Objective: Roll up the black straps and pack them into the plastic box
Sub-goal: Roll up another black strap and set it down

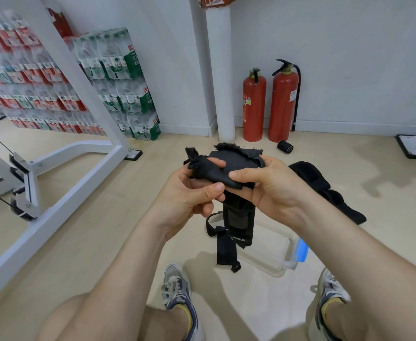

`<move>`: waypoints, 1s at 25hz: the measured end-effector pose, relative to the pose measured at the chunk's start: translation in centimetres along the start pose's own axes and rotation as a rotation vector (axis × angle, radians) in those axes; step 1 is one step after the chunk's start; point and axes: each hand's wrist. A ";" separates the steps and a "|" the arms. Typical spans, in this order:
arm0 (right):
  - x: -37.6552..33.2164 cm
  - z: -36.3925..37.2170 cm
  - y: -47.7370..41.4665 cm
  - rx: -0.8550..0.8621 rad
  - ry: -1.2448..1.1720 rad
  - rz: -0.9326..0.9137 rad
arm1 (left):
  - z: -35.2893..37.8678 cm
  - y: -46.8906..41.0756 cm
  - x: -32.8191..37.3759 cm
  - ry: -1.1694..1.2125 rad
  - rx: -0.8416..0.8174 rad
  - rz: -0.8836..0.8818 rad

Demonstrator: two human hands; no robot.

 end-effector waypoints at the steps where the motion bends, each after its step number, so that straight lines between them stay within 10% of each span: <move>1: 0.0 0.0 0.0 -0.011 0.004 0.005 | 0.0 -0.1 -0.1 -0.014 0.013 0.007; 25: 0.5 0.2 -0.5 0.165 -0.109 -0.189 | 1.1 -0.5 -0.8 0.086 0.214 0.078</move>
Point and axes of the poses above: each hand's wrist, its own y-axis away from the middle knuckle, its own z-axis out of the palm, x = y × z, and after that the axes turned 8 degrees about y, right-handed
